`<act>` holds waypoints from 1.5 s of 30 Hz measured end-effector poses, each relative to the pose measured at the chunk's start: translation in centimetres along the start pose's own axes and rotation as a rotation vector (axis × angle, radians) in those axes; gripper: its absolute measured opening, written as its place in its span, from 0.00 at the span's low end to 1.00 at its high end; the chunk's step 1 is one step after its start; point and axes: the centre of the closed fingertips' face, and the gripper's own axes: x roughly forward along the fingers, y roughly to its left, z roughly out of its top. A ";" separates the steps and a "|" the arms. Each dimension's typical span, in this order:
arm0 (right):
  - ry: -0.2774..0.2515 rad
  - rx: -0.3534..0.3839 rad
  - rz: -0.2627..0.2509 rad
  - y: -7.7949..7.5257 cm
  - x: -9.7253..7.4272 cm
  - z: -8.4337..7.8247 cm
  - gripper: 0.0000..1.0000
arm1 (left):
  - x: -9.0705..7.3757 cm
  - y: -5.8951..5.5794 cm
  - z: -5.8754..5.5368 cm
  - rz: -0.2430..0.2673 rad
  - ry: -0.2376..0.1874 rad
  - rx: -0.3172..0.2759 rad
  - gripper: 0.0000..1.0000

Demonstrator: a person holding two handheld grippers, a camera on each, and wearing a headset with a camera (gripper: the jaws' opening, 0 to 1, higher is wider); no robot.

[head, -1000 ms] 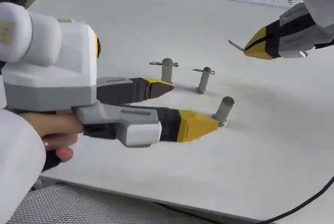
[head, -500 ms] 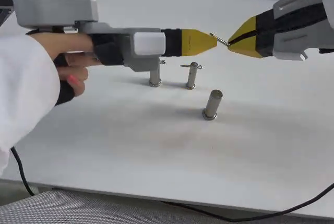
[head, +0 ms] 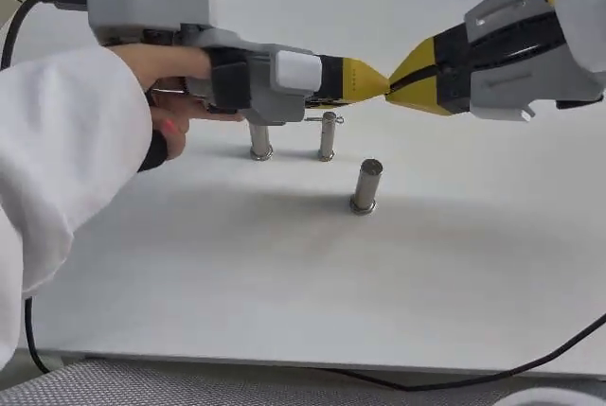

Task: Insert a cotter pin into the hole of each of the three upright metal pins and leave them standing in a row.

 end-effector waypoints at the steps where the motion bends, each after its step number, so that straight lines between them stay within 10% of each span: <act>1: 0.001 0.002 0.001 0.1 0.0 0.0 0.00 | 0.0 0.0 -0.1 -0.003 0.004 -0.010 0.07; 29: 0.005 -0.008 -0.005 0.8 -0.4 0.0 0.00 | 0.0 -0.3 -1.4 -0.012 0.063 -0.127 0.01; 40: -0.015 0.032 0.000 1.3 -0.3 0.1 0.00 | 0.0 -0.2 -1.9 -0.001 0.071 -0.055 0.00; 45: -0.035 0.165 0.010 1.1 -0.3 -0.7 0.21 | -0.6 -0.6 -1.8 -0.002 0.071 0.061 0.00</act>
